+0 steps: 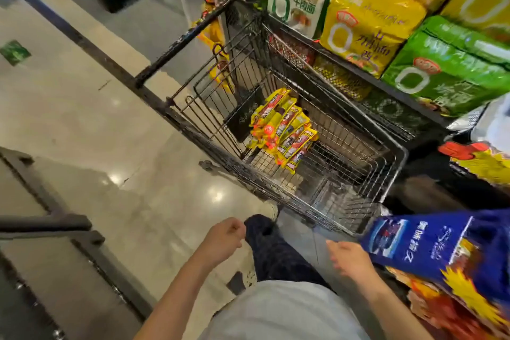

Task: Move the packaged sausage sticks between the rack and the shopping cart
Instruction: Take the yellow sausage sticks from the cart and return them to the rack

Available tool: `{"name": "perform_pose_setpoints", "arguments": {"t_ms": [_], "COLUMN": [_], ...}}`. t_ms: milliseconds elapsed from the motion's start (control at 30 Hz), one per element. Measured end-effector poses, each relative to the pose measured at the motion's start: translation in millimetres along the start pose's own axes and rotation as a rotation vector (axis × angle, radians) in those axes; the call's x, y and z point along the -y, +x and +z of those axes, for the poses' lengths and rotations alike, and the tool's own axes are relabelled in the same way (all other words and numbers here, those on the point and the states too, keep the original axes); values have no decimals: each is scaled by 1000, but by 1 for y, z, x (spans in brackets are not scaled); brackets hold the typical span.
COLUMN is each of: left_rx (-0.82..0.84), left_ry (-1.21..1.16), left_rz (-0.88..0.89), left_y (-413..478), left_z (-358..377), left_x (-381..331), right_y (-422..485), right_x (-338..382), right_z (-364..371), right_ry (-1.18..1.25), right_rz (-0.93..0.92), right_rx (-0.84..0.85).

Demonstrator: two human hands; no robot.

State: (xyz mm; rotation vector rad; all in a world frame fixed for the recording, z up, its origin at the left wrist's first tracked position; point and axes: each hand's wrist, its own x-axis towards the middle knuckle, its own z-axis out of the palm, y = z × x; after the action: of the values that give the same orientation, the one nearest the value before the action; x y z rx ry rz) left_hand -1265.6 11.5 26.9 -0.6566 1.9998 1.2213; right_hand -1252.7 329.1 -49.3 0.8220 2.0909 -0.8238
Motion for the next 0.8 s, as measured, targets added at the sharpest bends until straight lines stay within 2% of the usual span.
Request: {"name": "perform_pose_setpoints", "arguments": {"t_ms": [67,133,300,500,567,667,800], "left_rx": [32,55,39,-5,-12,-22,45], "left_ry": [54,102,192,231,259,320,427], "left_rz": [21,17,-12,-61,-58,-39,-29], "left_y": [26,51,120,175,191,215,247], "left_z": [-15,-33,-89,-136,-144,-148,-143], "left_x": [-26,-45,-88,-130,-144,-172,-204], "right_y": [23,11,24,50,65,93,120], "right_x": [20,76,178,235,241,247,259], "right_z": [2,-10,-25,-27,-27,-31,-30], "right_ry": [75,96,-34,-55,50,483,761], "right_rz": [29,33,-43,-92,-63,92,226], "right_rx": [11,4,44,103,142,174,87]}}
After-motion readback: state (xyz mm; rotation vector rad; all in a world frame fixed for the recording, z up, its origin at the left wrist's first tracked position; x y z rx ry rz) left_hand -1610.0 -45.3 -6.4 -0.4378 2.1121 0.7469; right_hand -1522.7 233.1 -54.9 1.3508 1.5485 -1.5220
